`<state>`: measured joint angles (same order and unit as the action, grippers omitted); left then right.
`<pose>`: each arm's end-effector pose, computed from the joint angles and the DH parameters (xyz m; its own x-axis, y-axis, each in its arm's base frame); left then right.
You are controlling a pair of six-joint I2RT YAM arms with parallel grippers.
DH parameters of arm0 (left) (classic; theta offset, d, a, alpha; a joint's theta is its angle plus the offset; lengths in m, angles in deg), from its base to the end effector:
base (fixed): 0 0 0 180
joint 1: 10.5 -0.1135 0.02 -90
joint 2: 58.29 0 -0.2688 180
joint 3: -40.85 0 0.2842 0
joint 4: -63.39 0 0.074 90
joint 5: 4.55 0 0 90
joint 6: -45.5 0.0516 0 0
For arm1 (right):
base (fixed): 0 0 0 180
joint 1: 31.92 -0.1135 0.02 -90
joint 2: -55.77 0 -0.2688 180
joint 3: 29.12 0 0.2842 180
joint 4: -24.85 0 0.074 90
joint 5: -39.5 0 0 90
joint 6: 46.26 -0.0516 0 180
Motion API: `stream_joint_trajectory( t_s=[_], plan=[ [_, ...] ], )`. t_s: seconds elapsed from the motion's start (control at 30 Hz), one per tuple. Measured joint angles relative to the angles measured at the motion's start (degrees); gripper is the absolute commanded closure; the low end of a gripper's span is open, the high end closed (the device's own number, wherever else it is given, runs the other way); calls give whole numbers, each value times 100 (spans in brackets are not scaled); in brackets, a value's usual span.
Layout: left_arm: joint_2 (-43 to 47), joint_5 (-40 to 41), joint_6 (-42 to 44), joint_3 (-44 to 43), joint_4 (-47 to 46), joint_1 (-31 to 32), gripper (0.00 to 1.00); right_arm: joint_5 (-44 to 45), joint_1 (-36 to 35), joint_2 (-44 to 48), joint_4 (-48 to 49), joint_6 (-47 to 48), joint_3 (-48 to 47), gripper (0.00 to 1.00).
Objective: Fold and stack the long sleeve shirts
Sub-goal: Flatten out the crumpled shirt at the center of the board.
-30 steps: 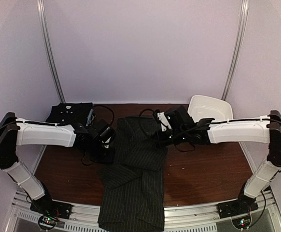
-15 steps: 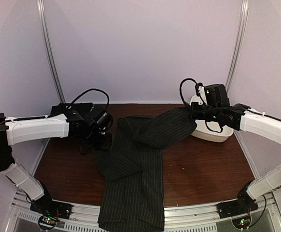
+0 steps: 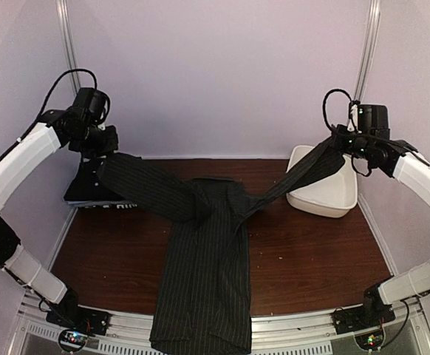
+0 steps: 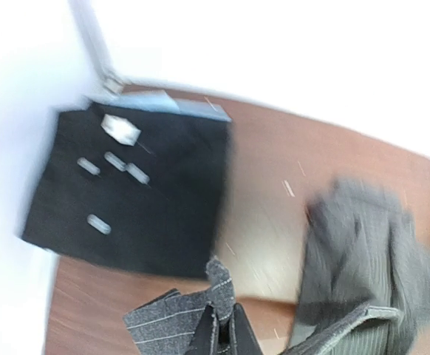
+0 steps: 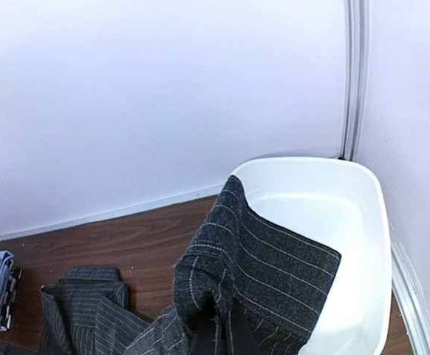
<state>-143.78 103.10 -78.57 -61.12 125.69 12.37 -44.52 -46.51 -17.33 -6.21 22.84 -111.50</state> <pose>0.3352 -0.1244 0.3738 -0.6458 -0.3070 -0.6991 -0.2247 0.9515 -0.2103 0.3291 0.0801 0.3700 -0.3914 0.2647 -0.8813 -0.0185 0.9553 0.2952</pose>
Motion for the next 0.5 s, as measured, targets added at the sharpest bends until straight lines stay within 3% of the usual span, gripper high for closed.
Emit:
stream_joint_trajectory(
  t_s=[0.17, 0.5],
  plan=[
    [-35, -26, 297, -933, 142, -901, 100, -103, 466, -11, 17, -33, -245, 100],
    [-798, -380, 640, -2433, 273, -1790, 100, -610, 1231, -269, 81, -151, -1093, 100]
  ],
)
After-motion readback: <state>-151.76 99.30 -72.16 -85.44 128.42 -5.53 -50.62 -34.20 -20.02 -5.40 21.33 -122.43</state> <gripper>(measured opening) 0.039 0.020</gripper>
